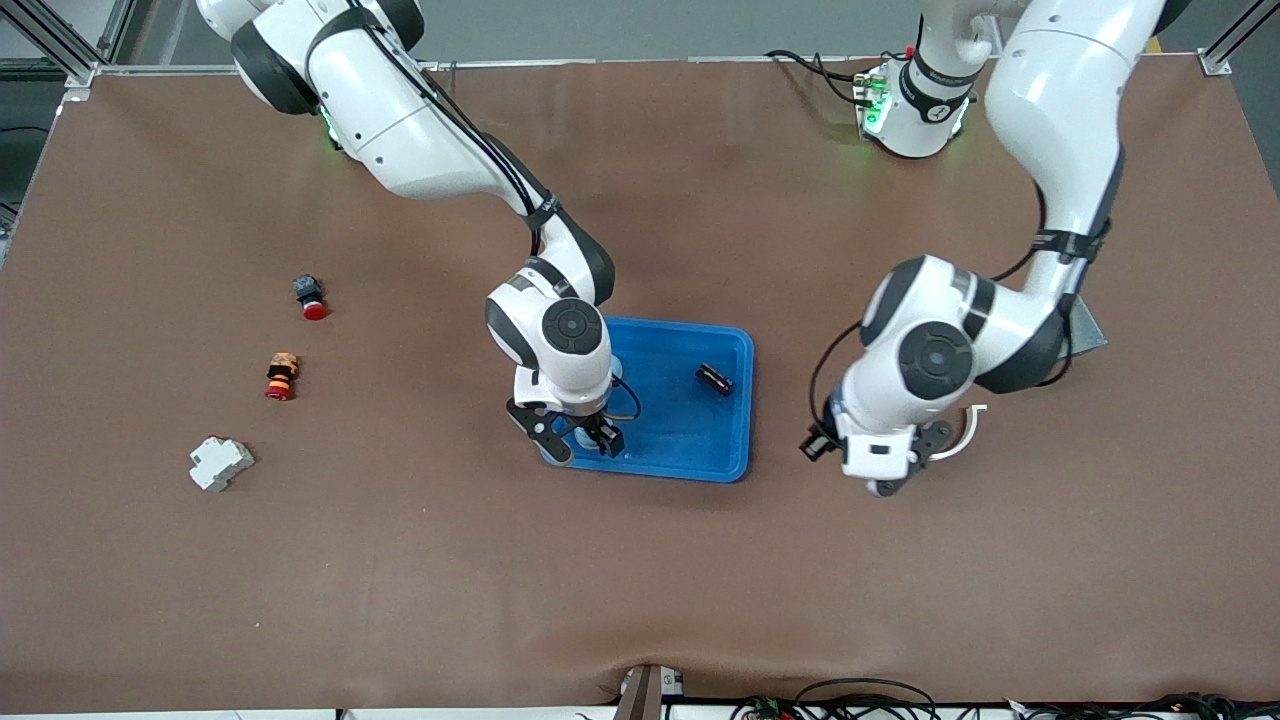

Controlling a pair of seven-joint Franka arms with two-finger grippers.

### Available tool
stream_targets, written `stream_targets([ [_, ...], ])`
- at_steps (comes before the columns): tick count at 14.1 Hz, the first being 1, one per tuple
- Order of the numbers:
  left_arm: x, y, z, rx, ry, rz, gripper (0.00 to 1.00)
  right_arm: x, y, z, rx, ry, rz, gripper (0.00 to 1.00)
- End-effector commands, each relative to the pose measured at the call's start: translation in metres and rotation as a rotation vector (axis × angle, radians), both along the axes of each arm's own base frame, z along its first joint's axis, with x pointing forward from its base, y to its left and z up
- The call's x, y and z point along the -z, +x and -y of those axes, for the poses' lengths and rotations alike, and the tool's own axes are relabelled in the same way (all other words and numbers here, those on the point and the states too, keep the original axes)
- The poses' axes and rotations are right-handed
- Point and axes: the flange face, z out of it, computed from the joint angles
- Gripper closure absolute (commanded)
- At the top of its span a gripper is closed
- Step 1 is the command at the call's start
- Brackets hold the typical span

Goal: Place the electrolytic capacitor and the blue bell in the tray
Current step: 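Open the right gripper over the tray while the left gripper carries the capacitor, then open the left gripper over the tray while the right gripper returns to rest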

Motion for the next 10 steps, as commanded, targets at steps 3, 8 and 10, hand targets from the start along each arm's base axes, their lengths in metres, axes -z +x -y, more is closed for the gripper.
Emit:
stream_targets([
  [3, 0.015, -0.006, 0.055, -0.071, -0.049, 0.018, 1.00, -0.096, 0.022, 0.054, -0.083, 0.020, -0.101, 0.00],
  [8, 0.041, -0.020, 0.088, -0.148, -0.068, 0.021, 1.00, -0.165, 0.037, 0.153, -0.257, -0.010, -0.137, 0.00],
  [10, 0.053, -0.023, 0.095, -0.181, -0.075, 0.019, 1.00, -0.200, 0.036, 0.212, -0.361, -0.010, -0.129, 0.00],
])
